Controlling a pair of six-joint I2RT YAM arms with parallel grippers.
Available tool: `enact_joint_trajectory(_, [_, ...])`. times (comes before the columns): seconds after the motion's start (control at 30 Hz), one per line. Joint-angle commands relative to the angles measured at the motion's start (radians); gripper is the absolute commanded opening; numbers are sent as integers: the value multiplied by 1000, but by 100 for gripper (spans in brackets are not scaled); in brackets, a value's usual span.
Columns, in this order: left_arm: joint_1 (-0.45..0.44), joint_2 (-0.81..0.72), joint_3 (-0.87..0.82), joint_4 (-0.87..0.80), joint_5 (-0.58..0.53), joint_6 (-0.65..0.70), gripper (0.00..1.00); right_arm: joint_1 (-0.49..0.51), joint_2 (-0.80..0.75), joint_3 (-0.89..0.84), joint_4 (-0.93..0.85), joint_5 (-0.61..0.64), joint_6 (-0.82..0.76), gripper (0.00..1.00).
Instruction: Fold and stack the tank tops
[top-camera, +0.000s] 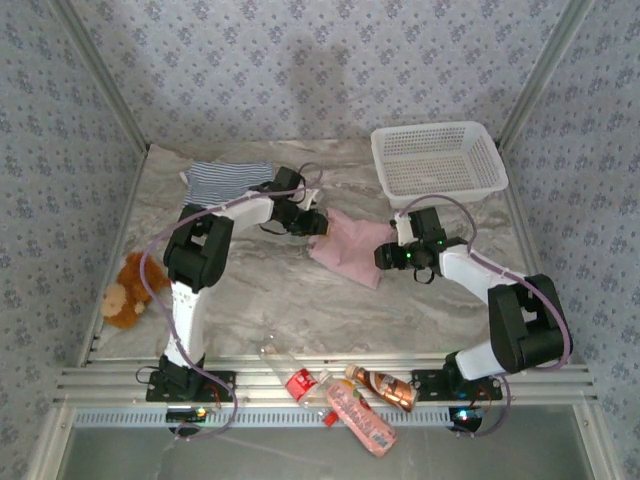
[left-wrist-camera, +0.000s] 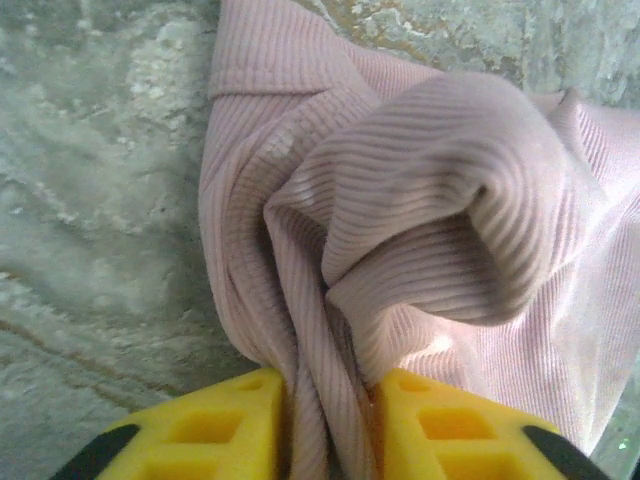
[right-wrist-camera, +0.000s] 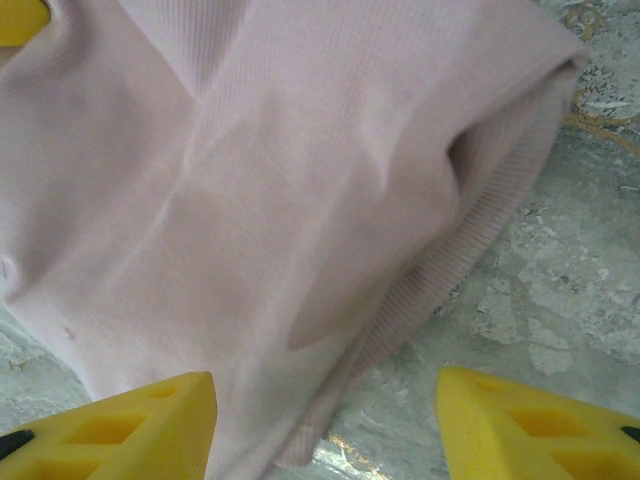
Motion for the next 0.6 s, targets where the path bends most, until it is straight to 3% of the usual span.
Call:
enact_joint_trajectory(0.0, [-16, -2, -3, 5, 34, -9, 9, -6, 2, -15, 24, -27, 25, 62])
enact_joint_trajectory(0.13, [-10, -37, -10, -22, 13, -19, 0, -7, -3, -27, 28, -35, 30, 61])
enact_joint_trajectory(0.33, [32, -118, -55, -66, -22, -8, 0, -9, -16, -37, 46, -52, 46, 61])
enact_joint_trajectory(0.57, [75, -204, -28, -193, -146, 89, 0, -10, -53, -35, 160, -116, 131, 62])
